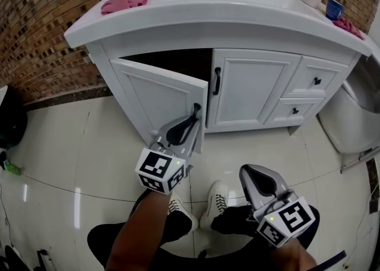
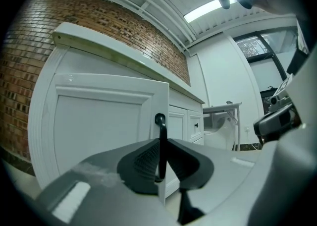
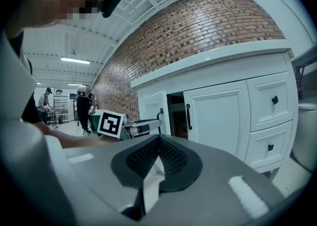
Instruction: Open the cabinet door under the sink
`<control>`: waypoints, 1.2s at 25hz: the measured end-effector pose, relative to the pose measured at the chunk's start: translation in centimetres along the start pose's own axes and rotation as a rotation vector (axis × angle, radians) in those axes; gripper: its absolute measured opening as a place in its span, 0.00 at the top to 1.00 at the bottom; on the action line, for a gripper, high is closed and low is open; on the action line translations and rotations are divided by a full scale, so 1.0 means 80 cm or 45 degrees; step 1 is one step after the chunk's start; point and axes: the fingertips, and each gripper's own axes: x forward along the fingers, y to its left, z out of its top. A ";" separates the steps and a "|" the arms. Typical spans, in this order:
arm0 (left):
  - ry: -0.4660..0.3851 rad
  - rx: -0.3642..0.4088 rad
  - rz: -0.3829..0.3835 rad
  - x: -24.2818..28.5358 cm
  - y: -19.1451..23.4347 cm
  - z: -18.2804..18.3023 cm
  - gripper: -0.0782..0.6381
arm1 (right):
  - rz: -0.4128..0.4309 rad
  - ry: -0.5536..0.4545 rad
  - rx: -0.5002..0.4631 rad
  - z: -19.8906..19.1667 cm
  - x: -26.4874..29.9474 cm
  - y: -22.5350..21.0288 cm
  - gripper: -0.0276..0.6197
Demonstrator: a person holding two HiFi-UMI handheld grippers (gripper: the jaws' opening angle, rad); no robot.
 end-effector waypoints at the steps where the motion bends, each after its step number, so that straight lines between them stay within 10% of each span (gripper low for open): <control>1: 0.000 0.003 0.000 -0.005 -0.001 0.000 0.82 | 0.004 0.000 -0.001 -0.001 -0.001 0.004 0.94; 30: 0.029 0.014 0.190 -0.164 0.011 -0.007 0.82 | 0.092 -0.072 -0.103 0.008 -0.055 0.102 0.94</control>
